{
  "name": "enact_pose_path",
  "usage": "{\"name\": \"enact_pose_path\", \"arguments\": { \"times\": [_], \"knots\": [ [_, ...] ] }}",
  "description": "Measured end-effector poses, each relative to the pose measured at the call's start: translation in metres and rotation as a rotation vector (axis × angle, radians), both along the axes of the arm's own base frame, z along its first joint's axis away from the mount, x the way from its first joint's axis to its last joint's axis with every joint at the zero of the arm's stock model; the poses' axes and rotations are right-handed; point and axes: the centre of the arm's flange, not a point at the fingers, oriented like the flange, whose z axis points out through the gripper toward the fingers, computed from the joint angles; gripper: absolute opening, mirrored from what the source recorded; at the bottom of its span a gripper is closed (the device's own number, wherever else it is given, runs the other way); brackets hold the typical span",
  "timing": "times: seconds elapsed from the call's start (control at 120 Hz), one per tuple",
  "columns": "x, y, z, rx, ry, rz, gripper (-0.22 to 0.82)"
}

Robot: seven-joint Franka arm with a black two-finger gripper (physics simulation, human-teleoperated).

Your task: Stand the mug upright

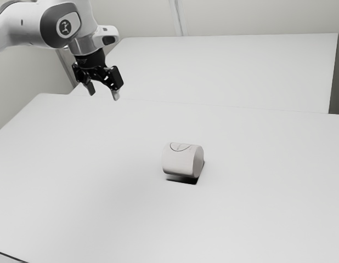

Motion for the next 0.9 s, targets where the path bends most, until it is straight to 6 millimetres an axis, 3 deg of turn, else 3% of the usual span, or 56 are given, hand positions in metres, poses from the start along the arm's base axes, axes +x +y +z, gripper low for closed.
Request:
{"name": "enact_pose_path", "arguments": {
  "times": [0.325, 0.9],
  "knots": [
    [-0.004, -0.004, -0.007, -0.036, 0.015, 0.003, 0.6],
    [0.005, -0.021, -0.103, -0.272, 0.058, 0.05, 0.6]
  ]
}}
